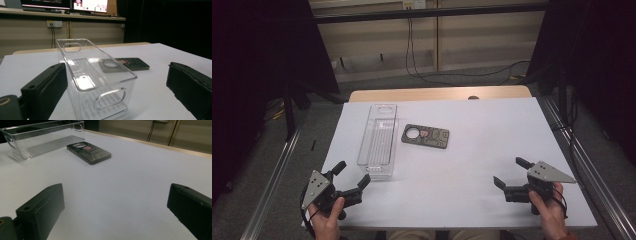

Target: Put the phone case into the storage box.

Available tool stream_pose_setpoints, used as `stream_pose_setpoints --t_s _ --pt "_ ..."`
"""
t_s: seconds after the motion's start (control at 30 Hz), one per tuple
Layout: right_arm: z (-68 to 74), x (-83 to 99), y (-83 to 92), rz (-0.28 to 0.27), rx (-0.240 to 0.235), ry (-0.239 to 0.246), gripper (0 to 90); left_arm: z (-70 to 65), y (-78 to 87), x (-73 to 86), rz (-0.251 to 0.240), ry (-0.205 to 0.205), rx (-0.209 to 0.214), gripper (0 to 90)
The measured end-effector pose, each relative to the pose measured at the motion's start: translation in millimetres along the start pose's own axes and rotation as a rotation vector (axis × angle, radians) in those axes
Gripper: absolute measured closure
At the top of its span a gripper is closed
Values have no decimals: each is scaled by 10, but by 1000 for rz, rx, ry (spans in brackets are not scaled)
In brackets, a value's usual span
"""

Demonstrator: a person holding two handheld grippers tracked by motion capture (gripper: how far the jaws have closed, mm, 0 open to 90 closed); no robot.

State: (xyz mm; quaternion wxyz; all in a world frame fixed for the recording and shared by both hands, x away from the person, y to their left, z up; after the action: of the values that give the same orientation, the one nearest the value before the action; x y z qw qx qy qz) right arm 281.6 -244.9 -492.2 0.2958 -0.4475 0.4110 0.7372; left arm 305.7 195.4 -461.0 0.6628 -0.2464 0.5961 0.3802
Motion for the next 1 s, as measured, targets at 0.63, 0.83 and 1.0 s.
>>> stream_pose_setpoints --t_s 0.63,0.83,1.0 --pt "183 -175 -462 96 -113 13 13 10 -5 7 4 1 -4 36" --pt "245 -240 -629 101 -129 12 16 22 2 8 1 -6 3 35" --pt "348 -185 -747 150 -150 75 11 29 3 9 -1 -1 0 35"
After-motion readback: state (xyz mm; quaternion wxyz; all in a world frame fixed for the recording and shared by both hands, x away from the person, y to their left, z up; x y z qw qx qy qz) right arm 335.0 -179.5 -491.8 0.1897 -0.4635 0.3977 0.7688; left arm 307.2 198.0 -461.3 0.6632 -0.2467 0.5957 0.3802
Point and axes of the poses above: each handheld gripper's, and its own axes: y roughly backward along the jaws, x roughly out of its underside, z roughly to its left, the point moved 9 cm from there along -y, roughly forward along the jaws, and after that the axes turned 15 degrees about -y, right-handed, at the moved point
